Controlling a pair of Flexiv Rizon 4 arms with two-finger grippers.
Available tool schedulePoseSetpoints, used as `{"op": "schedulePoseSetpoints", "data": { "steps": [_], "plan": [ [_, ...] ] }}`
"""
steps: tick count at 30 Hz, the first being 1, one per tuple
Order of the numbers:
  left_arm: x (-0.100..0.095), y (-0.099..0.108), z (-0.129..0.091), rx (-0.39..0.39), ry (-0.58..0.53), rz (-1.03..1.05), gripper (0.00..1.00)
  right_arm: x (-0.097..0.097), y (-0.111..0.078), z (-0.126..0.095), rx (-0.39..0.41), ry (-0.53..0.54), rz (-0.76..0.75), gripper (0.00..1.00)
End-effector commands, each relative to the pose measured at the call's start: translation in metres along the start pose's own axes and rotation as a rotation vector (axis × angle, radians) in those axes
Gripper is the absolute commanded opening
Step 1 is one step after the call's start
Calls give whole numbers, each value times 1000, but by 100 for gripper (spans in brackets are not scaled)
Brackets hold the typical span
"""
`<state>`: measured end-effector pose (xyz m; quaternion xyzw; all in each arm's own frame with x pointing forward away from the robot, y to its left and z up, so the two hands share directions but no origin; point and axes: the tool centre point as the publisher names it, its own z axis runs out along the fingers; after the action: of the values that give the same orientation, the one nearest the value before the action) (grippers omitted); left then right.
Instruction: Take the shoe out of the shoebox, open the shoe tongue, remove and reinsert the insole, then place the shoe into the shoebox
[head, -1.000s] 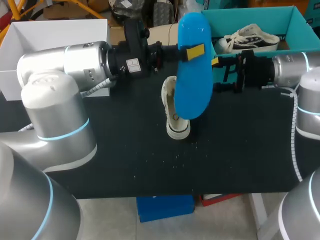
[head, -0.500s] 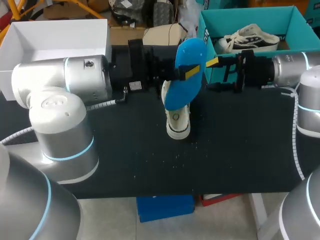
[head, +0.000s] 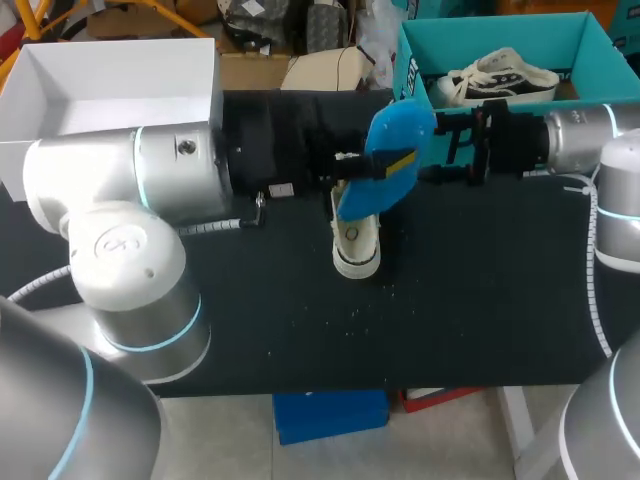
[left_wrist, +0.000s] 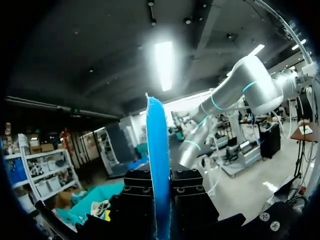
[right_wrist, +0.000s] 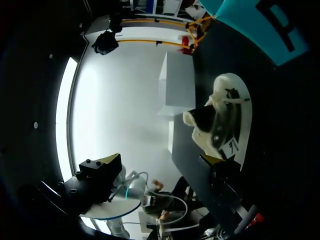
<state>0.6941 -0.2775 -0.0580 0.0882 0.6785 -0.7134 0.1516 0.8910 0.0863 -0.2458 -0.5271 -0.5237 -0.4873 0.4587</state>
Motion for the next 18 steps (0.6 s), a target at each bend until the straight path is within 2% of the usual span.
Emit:
{"op": "schedulePoseSetpoints", "data": {
  "steps": [1, 7, 10, 18],
  "plan": [
    [21, 26, -6, 87, 25, 179, 0, -1, 0, 1, -2, -1, -1, 100],
    [36, 46, -11, 71, 66, 414, 0, -1, 0, 1, -2, -1, -1, 100],
    [41, 63, -12, -24, 98, 501, 0, -1, 0, 1, -2, -1, -1, 100],
    [41, 63, -12, -24, 98, 501, 0, -1, 0, 1, -2, -1, -1, 100]
  ]
}}
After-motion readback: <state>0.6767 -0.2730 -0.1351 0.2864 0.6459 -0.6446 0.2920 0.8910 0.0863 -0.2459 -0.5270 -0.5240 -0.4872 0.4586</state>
